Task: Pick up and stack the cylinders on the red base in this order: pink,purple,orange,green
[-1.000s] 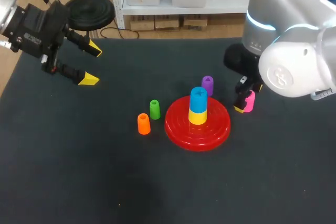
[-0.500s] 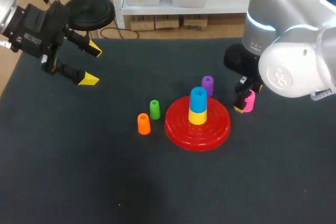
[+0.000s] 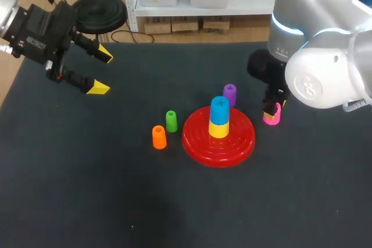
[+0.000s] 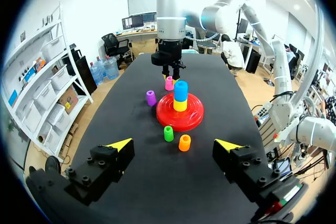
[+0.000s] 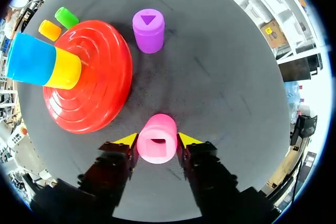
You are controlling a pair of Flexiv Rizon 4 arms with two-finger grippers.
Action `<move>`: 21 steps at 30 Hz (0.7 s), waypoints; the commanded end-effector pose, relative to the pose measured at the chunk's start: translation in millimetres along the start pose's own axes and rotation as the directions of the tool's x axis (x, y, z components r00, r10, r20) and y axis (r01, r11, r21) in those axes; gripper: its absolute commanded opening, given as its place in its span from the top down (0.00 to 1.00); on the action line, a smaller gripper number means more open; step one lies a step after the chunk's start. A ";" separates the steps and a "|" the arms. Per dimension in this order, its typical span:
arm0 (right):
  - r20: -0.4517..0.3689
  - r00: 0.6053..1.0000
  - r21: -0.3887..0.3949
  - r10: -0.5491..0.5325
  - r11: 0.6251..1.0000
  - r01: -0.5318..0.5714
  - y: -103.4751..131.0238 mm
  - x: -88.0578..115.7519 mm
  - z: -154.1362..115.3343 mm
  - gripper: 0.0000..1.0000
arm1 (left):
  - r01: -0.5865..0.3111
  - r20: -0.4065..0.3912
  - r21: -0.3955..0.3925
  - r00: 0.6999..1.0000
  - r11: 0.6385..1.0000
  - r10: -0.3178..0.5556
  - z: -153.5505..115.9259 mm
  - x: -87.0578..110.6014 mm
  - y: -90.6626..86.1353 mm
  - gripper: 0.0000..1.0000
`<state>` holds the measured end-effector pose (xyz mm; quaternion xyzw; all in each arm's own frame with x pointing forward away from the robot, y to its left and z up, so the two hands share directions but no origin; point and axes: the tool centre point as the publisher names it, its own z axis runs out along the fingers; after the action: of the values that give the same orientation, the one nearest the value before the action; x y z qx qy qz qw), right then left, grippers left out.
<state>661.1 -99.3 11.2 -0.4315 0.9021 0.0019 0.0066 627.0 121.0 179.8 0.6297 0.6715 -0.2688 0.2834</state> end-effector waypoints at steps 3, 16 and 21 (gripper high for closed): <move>0.001 1.000 0.002 0.001 1.000 -0.001 0.8 1.0 -0.7 1.00 | -0.001 0.000 -0.003 1.000 1.000 0.001 0.2 0.4 -0.9 0.00; 0.042 0.997 0.001 0.062 0.998 -0.062 -7.3 6.7 -26.3 1.00 | -0.001 0.000 -0.003 1.000 1.000 0.001 0.2 0.4 -0.9 0.00; 0.074 0.992 -0.012 0.105 0.994 -0.104 -15.4 8.8 -50.2 1.00 | -0.001 0.000 -0.003 1.000 1.000 0.001 0.2 0.4 -0.9 0.00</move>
<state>672.4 -107.8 46.9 -0.3852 0.9221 0.0149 0.0329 627.0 121.0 179.8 0.6297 0.6715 -0.2687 0.2834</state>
